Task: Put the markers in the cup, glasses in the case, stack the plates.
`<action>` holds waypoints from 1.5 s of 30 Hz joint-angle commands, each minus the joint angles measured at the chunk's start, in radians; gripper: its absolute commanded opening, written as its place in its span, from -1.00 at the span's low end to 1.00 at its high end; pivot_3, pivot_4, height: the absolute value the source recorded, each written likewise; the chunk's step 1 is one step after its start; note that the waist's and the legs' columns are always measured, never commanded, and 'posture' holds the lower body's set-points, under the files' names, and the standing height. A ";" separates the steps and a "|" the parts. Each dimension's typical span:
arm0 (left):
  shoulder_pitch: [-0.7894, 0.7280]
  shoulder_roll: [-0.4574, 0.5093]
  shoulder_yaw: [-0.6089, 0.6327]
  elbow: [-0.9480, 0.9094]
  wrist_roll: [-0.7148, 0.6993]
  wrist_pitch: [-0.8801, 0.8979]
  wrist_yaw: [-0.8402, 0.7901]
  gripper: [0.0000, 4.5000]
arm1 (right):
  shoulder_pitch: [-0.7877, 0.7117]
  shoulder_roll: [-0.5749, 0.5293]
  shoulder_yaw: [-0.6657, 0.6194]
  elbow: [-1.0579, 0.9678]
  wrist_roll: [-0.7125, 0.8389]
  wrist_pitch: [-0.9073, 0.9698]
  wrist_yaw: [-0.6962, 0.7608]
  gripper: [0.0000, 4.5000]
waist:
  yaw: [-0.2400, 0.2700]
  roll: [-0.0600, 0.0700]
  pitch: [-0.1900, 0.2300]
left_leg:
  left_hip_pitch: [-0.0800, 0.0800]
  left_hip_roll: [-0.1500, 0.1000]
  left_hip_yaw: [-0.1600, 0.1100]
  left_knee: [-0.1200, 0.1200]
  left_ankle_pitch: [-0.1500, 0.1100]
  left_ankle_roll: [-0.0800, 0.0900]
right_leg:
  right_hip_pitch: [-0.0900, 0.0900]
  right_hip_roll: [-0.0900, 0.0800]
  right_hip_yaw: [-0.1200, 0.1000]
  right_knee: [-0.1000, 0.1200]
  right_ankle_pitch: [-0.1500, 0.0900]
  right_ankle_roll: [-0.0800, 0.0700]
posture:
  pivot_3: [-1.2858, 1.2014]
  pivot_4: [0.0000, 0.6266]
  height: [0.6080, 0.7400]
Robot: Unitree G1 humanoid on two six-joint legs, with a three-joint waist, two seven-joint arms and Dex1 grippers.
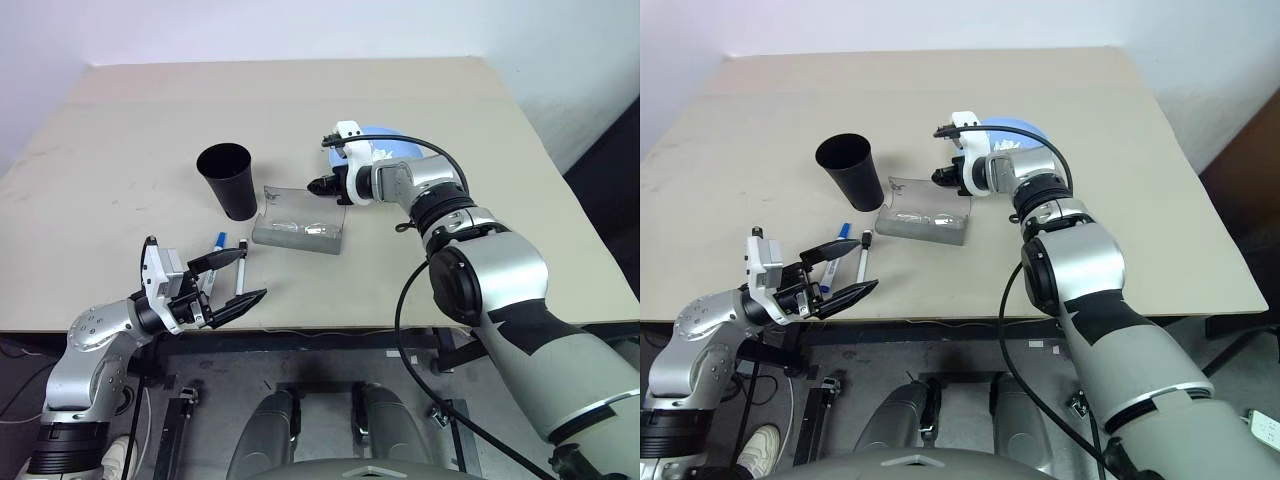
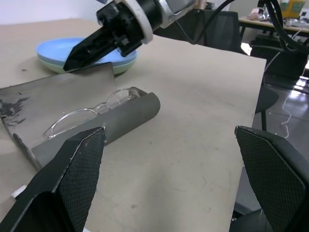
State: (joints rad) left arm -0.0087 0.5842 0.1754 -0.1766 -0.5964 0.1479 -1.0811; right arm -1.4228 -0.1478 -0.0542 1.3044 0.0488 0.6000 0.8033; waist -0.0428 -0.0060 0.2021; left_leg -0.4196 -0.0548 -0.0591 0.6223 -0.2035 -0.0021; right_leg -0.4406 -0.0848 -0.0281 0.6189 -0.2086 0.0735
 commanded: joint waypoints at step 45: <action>0.001 0.006 0.015 0.030 0.012 -0.021 -0.015 1.00 | 0.331 -0.076 0.228 -0.832 0.127 0.379 0.266 -0.67 | 0.002 0.000 0.000 | -0.001 0.000 -0.001 0.004 0.000 0.000 | -0.001 -0.002 0.001 0.003 0.000 0.000 | 0.03 -0.52 0.93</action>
State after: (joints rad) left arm -0.0084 0.5792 0.1720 -0.1206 -0.5783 0.1364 -1.0901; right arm -1.0607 -0.2168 0.2106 0.5107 0.1334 0.9476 1.0605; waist -0.0410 -0.0061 0.2021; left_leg -0.4202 -0.0546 -0.0596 0.6268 -0.2037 -0.0025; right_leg -0.4414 -0.0871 -0.0275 0.6221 -0.2084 0.0730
